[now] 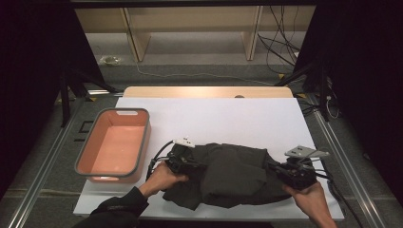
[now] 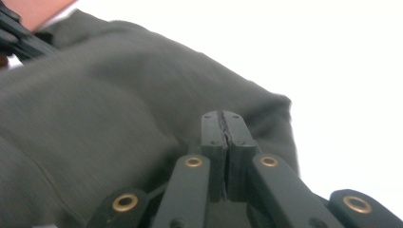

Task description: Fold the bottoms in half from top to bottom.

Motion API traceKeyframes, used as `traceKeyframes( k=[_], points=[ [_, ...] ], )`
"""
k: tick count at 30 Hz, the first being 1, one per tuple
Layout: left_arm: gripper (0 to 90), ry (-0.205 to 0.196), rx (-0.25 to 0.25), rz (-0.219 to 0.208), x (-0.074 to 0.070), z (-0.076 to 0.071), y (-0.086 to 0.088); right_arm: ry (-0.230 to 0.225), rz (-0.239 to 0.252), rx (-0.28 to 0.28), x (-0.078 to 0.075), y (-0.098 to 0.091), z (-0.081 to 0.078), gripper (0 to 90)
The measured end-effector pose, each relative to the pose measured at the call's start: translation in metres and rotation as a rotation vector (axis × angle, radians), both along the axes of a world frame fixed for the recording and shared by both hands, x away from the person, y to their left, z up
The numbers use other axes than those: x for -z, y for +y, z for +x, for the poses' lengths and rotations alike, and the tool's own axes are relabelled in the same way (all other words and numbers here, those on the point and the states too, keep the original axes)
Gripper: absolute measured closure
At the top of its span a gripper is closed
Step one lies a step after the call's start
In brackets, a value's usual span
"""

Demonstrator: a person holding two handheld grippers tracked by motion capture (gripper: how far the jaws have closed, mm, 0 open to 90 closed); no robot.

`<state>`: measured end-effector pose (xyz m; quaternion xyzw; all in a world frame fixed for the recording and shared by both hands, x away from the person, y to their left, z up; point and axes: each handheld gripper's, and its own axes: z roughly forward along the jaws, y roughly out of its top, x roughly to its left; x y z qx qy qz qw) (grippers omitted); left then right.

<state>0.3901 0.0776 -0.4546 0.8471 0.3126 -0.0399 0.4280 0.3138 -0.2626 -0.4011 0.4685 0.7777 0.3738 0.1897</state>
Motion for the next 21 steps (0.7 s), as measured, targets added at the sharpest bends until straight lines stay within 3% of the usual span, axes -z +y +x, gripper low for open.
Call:
traceKeyframes(
  k=[5, 9, 12, 17, 21],
  points=[
    [88.8, 0.003, -0.005, 0.003, -0.001, 0.000, 0.001, -0.006, 0.006, -0.092, -0.006, 0.033, 0.006, 88.8],
    [88.3, -0.008, -0.004, 0.011, -0.005, -0.001, 0.001, 0.005, -0.011, -0.171, -0.001, 0.052, 0.001, 90.0],
    [88.1, -0.016, -0.017, -0.005, -0.012, -0.002, 0.002, 0.020, -0.053, -0.174, 0.006, 0.055, -0.001, 90.0],
    [87.7, -0.019, -0.021, -0.090, -0.031, -0.008, -0.001, 0.062, -0.101, -0.189, 0.022, 0.064, -0.009, 90.0],
    [87.9, -0.003, 0.034, -0.110, -0.035, -0.020, -0.013, 0.071, -0.131, -0.188, 0.028, 0.068, -0.009, 90.0]
  ],
)
